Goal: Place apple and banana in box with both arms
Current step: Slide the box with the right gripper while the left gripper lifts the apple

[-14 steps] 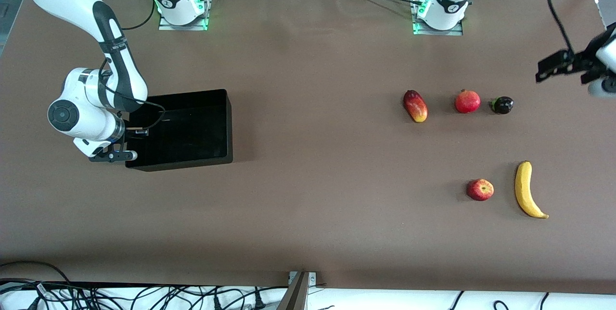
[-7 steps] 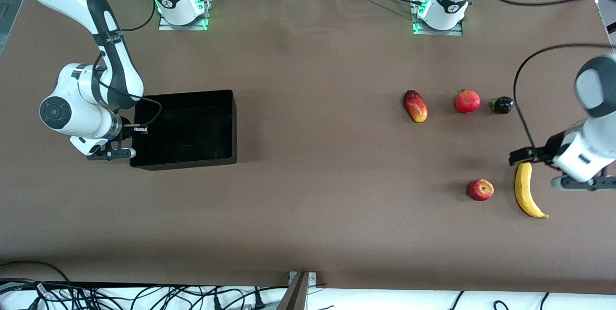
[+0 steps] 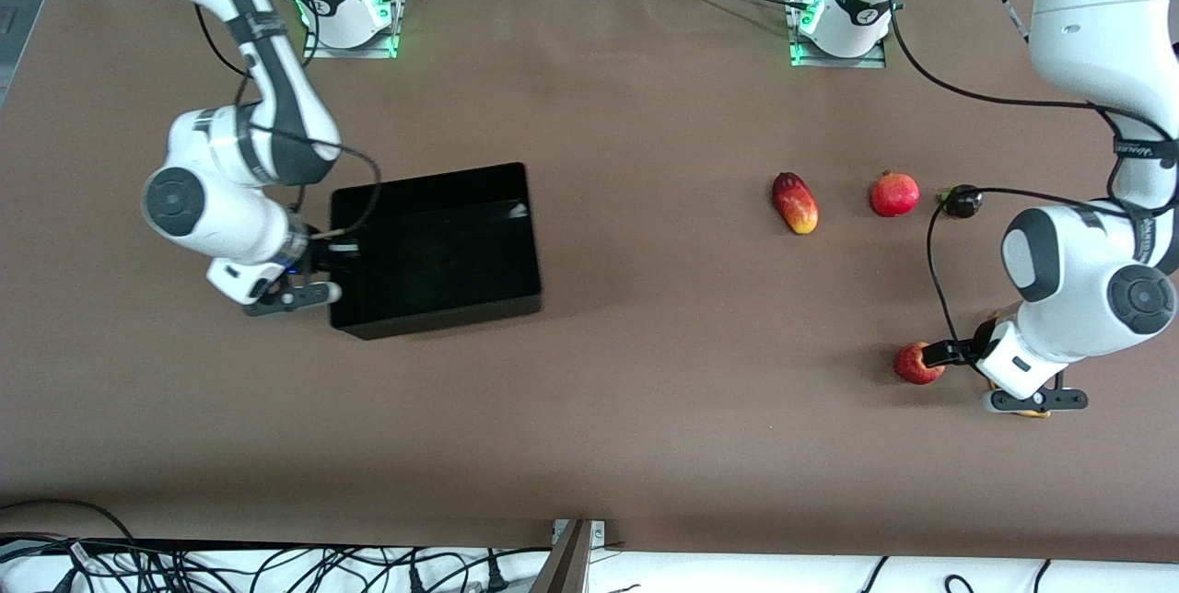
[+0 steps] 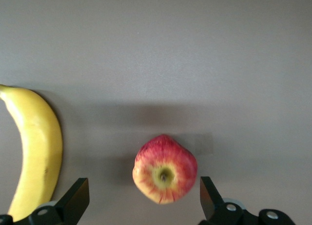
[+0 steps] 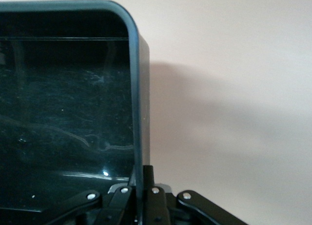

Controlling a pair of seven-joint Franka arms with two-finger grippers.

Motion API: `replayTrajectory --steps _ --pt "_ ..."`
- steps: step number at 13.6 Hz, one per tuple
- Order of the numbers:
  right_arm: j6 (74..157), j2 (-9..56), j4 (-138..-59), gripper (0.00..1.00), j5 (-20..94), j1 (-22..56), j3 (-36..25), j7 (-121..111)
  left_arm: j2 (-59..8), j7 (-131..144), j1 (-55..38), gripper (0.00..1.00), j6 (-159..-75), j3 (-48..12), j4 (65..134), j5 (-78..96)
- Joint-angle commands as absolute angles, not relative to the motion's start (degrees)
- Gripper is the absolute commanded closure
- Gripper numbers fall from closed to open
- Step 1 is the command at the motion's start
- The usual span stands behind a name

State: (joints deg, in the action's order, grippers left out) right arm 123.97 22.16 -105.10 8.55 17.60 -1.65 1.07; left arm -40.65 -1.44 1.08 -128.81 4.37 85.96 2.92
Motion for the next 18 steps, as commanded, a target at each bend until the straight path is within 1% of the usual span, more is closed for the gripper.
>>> replayTrajectory --steps 1,2,6,7,8,9,11,12,14,15,16,17,18 --pt "122.1 28.0 -96.4 1.00 10.7 26.9 -1.8 14.2 -42.9 4.3 0.2 0.00 -136.5 4.1 88.1 3.8" --pt "122.3 30.6 -93.9 1.00 10.7 30.1 -1.8 19.5 -42.8 5.0 0.3 0.00 -139.5 4.0 90.2 3.7" --pt "123.0 40.2 -82.9 1.00 10.5 39.3 -1.8 34.7 -42.8 7.6 0.2 0.00 -146.0 3.3 94.7 3.8" --pt "124.0 41.9 -81.2 1.00 10.5 40.3 -1.8 36.7 -42.7 7.9 0.2 0.43 -147.0 3.3 95.7 3.8" --pt "125.2 43.1 -80.4 1.00 10.6 41.2 -1.8 38.3 -42.5 7.4 0.3 0.96 -146.8 3.2 96.0 3.6" --pt "126.6 43.9 -80.2 1.00 11.1 42.3 -1.8 39.2 -41.9 7.1 0.4 1.00 -146.5 3.1 96.3 3.4" --pt "129.1 45.3 -80.2 1.00 12.8 43.7 -1.8 39.5 -39.9 7.6 0.3 1.00 -143.0 2.6 96.9 3.3" --pt "130.1 45.9 -80.1 1.00 13.7 44.1 -1.8 39.4 -37.6 7.9 0.2 1.00 -138.7 1.9 96.9 3.3" --pt "131.7 46.9 -80.2 1.00 14.0 45.4 -1.8 39.6 -30.1 13.9 -2.1 1.00 -125.4 0.9 96.3 3.5" --pt "131.7 47.1 -80.2 1.00 14.0 45.5 -1.8 39.7 -26.8 18.9 -3.1 1.00 -120.8 -0.3 96.2 4.0" --pt "131.7 47.1 -80.2 1.00 14.0 45.5 -1.8 39.4 -23.9 24.4 -3.5 1.00 -118.1 -2.8 96.1 4.1" --pt "131.7 46.9 -80.2 0.73 14.0 45.4 -1.8 39.1 -22.2 30.3 -4.5 1.00 -116.6 -4.5 96.0 4.2" --pt "131.5 46.4 -80.2 0.01 13.8 44.9 -1.9 38.7 -21.0 35.8 -6.2 1.00 -115.1 -5.6 95.9 4.2"
